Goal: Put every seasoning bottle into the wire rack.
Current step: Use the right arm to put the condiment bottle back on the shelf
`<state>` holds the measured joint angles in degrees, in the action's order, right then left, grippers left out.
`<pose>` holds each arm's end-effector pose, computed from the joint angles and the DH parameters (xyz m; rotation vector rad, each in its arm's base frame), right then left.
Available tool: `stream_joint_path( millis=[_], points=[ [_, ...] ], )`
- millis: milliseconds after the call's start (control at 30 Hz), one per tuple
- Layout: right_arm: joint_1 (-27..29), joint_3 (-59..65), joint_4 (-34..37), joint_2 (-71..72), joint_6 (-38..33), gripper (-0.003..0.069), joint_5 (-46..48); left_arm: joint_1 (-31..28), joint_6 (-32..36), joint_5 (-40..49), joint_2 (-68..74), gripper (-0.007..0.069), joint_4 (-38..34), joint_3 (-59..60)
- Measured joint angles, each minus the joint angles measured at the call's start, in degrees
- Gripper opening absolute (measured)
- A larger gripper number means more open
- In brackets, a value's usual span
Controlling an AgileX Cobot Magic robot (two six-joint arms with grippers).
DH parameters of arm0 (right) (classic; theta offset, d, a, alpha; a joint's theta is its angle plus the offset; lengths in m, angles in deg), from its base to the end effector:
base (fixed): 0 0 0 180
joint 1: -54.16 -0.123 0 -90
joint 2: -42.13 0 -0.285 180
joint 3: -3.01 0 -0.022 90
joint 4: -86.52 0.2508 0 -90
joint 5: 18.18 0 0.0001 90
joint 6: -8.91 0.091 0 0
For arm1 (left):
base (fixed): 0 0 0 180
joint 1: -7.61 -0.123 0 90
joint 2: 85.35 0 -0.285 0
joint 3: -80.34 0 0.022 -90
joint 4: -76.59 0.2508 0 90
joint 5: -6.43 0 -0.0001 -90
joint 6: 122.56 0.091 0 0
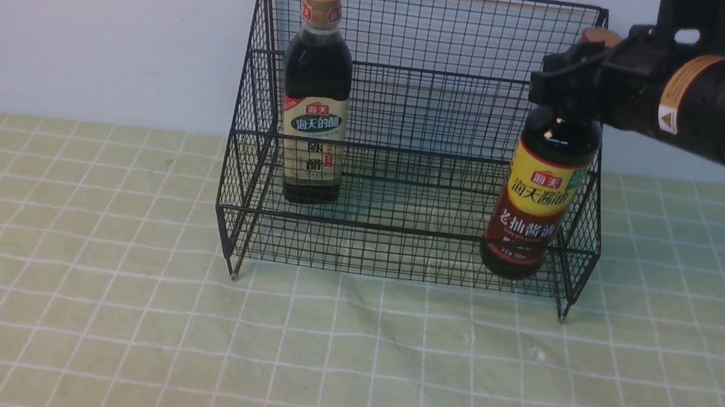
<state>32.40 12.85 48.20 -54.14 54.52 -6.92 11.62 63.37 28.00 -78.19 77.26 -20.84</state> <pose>0.3385 0.1232 0.3196 -0.1663 2.0027 0.2088 0.0525 -0.0033 0.1705 0.1699 1.8695 0.0346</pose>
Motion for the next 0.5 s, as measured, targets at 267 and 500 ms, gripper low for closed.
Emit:
stream_joint_path(
  millis=[267, 500],
  points=[
    [0.00, 1.14, -2.13, -0.21, 0.20, 0.0267, -1.15, 0.00, 0.00, 0.00, 0.00, -0.0006, 0.00, 0.00],
    [0.00, 1.31, -3.13, 0.57, 0.20, 0.0407, -3.09, 0.00, 0.00, 0.00, 0.00, -0.0006, 0.00, 0.00]
  ],
)
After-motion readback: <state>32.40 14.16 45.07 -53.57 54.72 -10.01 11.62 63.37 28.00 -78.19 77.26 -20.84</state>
